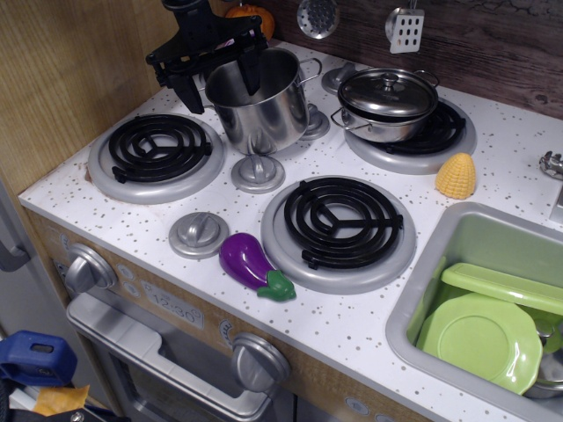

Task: Put pot on stove which is near stove

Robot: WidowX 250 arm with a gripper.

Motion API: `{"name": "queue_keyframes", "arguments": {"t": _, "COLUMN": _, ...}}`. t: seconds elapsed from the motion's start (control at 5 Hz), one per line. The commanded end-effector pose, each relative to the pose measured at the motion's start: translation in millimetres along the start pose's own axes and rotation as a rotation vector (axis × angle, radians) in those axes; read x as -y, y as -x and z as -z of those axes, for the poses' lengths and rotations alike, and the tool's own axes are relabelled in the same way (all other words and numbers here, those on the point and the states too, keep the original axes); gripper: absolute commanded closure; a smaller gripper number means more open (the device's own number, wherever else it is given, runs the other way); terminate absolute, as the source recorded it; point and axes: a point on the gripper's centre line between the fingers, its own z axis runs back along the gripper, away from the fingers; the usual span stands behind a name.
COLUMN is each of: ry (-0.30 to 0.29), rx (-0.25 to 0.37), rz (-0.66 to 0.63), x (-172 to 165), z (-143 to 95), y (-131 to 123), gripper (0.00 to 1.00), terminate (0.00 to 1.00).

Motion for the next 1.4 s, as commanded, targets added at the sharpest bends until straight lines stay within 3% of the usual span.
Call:
{"name": "queue_keyframes", "arguments": {"t": 0.0, "ry": 0.0, "rx": 0.0, "rz": 0.0, "x": 0.0, "z": 0.0, "y": 0.0, "gripper": 0.0, "terminate": 0.0}}
{"name": "queue_keyframes", "arguments": {"t": 0.4, "ry": 0.038, "rx": -0.001, "rz": -0.028, "x": -3.4, "z": 11.4, "y": 2.2, "gripper": 0.0, "terminate": 0.0}}
{"name": "queue_keyframes", "arguments": {"t": 0.6, "ry": 0.056, "rx": -0.009, "rz": -0.049, "x": -5.0, "z": 14.7, "y": 1.0, "gripper": 1.0, "terminate": 0.0}}
{"name": "queue_keyframes", "arguments": {"t": 0.8, "ry": 0.077, "rx": -0.025, "rz": -0.058, "x": -7.4, "z": 18.5, "y": -2.0, "gripper": 1.0, "terminate": 0.0}}
{"name": "queue_keyframes", "arguments": {"t": 1.2, "ry": 0.064, "rx": 0.001, "rz": -0.055, "x": -6.5, "z": 13.9, "y": -2.3, "gripper": 1.0, "terminate": 0.0}}
